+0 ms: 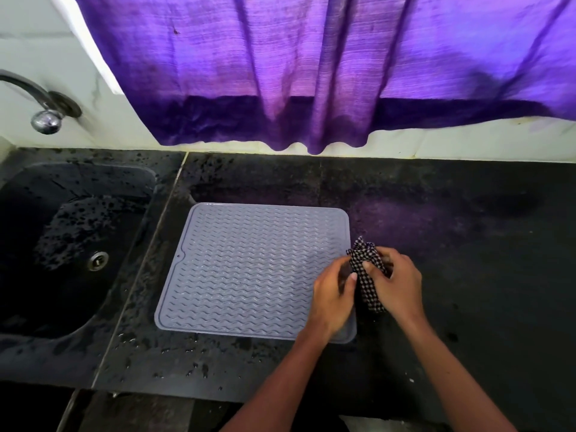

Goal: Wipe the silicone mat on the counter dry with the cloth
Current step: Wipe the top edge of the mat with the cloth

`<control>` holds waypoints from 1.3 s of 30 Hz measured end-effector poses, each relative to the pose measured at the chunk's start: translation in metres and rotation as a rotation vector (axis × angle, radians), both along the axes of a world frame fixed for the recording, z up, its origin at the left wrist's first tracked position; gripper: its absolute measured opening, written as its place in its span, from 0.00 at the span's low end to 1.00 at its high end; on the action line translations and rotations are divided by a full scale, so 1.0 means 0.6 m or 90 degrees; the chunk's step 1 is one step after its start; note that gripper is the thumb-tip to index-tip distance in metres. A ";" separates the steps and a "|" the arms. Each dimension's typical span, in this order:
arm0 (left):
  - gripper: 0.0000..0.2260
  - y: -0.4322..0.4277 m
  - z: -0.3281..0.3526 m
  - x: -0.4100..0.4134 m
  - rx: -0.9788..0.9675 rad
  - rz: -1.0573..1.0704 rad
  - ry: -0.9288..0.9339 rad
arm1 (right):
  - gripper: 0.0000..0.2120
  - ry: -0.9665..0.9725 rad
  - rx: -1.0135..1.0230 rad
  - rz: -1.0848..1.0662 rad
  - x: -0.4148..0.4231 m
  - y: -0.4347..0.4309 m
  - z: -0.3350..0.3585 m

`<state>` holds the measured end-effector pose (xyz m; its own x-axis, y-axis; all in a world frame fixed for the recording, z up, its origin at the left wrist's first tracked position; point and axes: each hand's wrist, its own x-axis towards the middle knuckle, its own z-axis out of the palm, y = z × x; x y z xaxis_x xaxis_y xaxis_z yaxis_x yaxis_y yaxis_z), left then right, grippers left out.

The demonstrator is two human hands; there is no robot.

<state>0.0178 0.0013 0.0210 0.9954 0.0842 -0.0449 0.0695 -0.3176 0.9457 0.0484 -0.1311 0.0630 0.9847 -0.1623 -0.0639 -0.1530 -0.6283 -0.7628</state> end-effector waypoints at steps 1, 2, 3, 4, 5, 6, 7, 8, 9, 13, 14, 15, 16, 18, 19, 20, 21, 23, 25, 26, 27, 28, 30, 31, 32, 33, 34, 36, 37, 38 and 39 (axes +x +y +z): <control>0.17 0.003 0.008 0.000 -0.049 0.023 0.025 | 0.14 -0.006 0.024 -0.001 -0.004 0.010 0.004; 0.19 0.008 0.014 0.000 -0.097 0.038 0.050 | 0.14 -0.005 0.051 -0.009 -0.007 0.021 0.009; 0.20 0.020 0.020 0.002 -0.135 0.043 0.069 | 0.14 -0.003 0.083 -0.018 -0.011 0.037 0.012; 0.19 0.034 0.017 0.006 -0.162 0.046 0.075 | 0.14 0.005 0.106 -0.026 -0.015 0.055 0.017; 0.16 0.048 0.014 0.008 -0.171 0.050 0.072 | 0.15 0.016 0.123 -0.030 -0.020 0.071 0.022; 0.14 0.064 0.013 0.011 -0.171 0.056 0.065 | 0.16 0.028 0.134 -0.030 -0.024 0.086 0.024; 0.14 0.078 0.014 0.014 -0.163 0.066 0.065 | 0.17 0.043 0.149 -0.024 -0.027 0.099 0.026; 0.14 0.090 0.016 0.017 -0.159 0.079 0.065 | 0.18 0.060 0.158 -0.009 -0.031 0.111 0.027; 0.15 0.102 0.016 0.019 -0.156 0.087 0.065 | 0.20 0.078 0.163 0.007 -0.035 0.122 0.026; 0.14 0.155 0.019 0.019 -0.130 0.063 0.053 | 0.19 0.117 0.149 -0.027 -0.019 0.155 0.023; 0.15 0.177 0.015 0.017 -0.075 0.056 0.038 | 0.19 0.114 0.141 -0.054 -0.002 0.160 0.026; 0.16 0.203 0.009 0.010 0.005 0.053 0.016 | 0.20 0.108 0.127 -0.081 0.018 0.161 0.030; 0.17 0.234 -0.001 0.002 0.094 0.059 -0.011 | 0.20 0.099 0.110 -0.103 0.040 0.161 0.032; 0.16 0.308 -0.018 -0.015 0.251 0.097 -0.058 | 0.21 0.080 0.065 -0.127 0.086 0.158 0.034; 0.18 0.346 -0.028 -0.020 0.316 0.115 -0.087 | 0.21 0.071 0.030 -0.126 0.106 0.156 0.030; 0.20 0.381 -0.040 -0.025 0.373 0.125 -0.115 | 0.21 0.064 -0.009 -0.117 0.122 0.153 0.025; 0.21 0.412 -0.053 -0.026 0.419 0.125 -0.135 | 0.21 0.064 -0.051 -0.103 0.135 0.152 0.018; 0.24 0.457 -0.072 -0.025 0.486 0.094 -0.138 | 0.21 0.085 -0.118 -0.072 0.151 0.157 0.004; 0.26 0.476 -0.082 -0.027 0.542 0.060 -0.122 | 0.21 0.090 -0.154 -0.061 0.156 0.166 -0.008; 0.27 0.478 -0.084 -0.028 0.555 0.052 -0.118 | 0.21 0.082 -0.170 -0.060 0.157 0.170 -0.015; 0.27 0.477 -0.085 -0.028 0.561 0.049 -0.116 | 0.20 0.076 -0.185 -0.061 0.158 0.176 -0.020; 0.27 0.474 -0.085 -0.029 0.562 0.048 -0.113 | 0.20 0.068 -0.197 -0.062 0.159 0.179 -0.025; 0.27 0.471 -0.082 -0.027 0.559 0.051 -0.108 | 0.18 0.051 -0.209 -0.074 0.164 0.186 -0.030; 0.27 0.472 -0.082 -0.027 0.556 0.051 -0.111 | 0.18 0.047 -0.212 -0.082 0.166 0.190 -0.032; 0.28 0.474 -0.083 -0.027 0.551 0.051 -0.113 | 0.17 0.040 -0.212 -0.085 0.168 0.194 -0.035; 0.28 0.475 -0.084 -0.027 0.549 0.050 -0.114 | 0.17 0.036 -0.210 -0.084 0.169 0.200 -0.036; 0.28 0.476 -0.085 -0.027 0.546 0.047 -0.113 | 0.17 0.029 -0.202 -0.082 0.169 0.207 -0.038; 0.29 0.475 -0.087 -0.026 0.540 0.042 -0.109 | 0.17 0.010 -0.180 -0.078 0.166 0.229 -0.039; 0.29 0.475 -0.088 -0.026 0.535 0.040 -0.106 | 0.17 -0.004 -0.172 -0.074 0.165 0.243 -0.041; 0.29 0.475 -0.089 -0.025 0.530 0.038 -0.104 | 0.17 -0.017 -0.169 -0.068 0.163 0.258 -0.045; 0.29 0.476 -0.091 -0.025 0.530 0.036 -0.103 | 0.18 -0.022 -0.164 -0.064 0.162 0.273 -0.048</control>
